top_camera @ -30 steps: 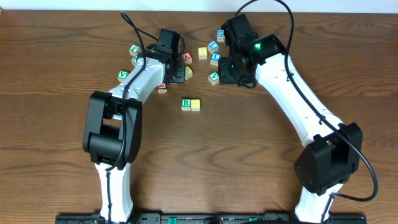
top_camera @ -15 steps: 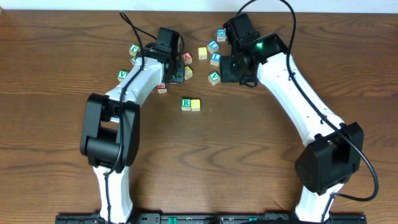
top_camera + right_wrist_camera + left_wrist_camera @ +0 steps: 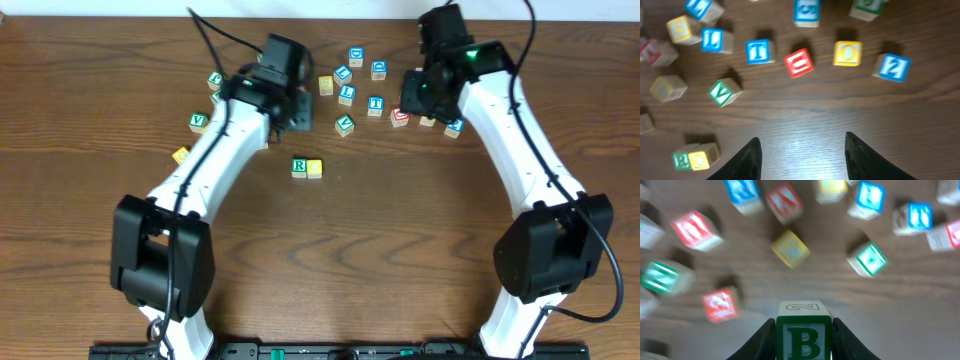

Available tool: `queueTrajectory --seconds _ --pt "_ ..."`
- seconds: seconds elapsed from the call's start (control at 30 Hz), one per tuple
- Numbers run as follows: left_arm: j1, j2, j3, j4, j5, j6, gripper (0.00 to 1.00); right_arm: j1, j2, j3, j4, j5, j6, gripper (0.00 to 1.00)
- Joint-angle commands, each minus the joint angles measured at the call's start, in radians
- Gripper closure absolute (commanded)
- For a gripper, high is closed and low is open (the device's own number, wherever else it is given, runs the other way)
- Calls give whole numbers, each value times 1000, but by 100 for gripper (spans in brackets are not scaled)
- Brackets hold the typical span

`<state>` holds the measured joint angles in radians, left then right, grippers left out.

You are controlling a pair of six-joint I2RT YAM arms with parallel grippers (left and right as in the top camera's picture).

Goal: Spell out ROBOT
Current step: 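Carry the green B block to the right of the O block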

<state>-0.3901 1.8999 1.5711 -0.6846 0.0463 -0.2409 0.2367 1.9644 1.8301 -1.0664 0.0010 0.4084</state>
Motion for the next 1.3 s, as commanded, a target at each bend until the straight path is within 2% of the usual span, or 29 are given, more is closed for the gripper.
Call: queueTrajectory --seconds 0.0,0.27,0.63,1.27 --pt "-61 -7 -5 -29 -9 -93 68 -35 3 19 -7 11 -13 52" --pt "-158 18 -5 -37 -45 -154 68 -66 3 19 -9 -34 -14 52" --pt "-166 114 -5 -58 -50 -203 68 -65 3 19 -15 -34 -25 50" --pt "-190 127 -17 -51 -58 -256 68 -65 3 19 -19 -34 -25 49"
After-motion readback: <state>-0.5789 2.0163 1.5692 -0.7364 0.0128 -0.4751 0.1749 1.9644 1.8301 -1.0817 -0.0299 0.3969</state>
